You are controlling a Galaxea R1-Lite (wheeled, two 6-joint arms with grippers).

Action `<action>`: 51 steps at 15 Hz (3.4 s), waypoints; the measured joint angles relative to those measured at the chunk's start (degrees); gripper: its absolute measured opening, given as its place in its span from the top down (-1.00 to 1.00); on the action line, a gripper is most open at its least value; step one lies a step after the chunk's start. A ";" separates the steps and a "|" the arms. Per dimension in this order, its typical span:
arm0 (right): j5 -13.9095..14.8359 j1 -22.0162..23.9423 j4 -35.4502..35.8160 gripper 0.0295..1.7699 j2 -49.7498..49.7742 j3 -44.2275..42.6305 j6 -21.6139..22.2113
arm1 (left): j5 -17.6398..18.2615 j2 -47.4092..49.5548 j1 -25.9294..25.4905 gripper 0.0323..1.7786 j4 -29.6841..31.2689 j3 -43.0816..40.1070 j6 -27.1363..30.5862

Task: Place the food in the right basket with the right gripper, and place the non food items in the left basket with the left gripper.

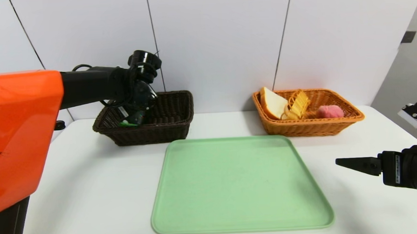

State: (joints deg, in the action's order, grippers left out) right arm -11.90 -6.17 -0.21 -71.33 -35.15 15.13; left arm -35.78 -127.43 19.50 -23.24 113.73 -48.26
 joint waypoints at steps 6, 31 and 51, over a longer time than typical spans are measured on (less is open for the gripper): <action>0.24 0.16 0.02 -0.93 0.00 -0.32 0.13 | 0.76 5.46 1.24 -0.42 -2.30 0.00 2.35; 14.81 2.18 0.10 -0.93 22.99 2.84 -19.81 | 11.42 91.05 -17.77 -0.88 13.65 -80.24 52.09; 9.48 6.35 1.24 -0.93 71.40 35.07 -25.36 | 39.89 127.54 -18.91 -0.90 22.60 -112.88 57.13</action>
State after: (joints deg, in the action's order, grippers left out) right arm -2.41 0.18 1.04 0.07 -0.07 -10.23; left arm 4.11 0.11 0.60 -0.63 0.84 8.86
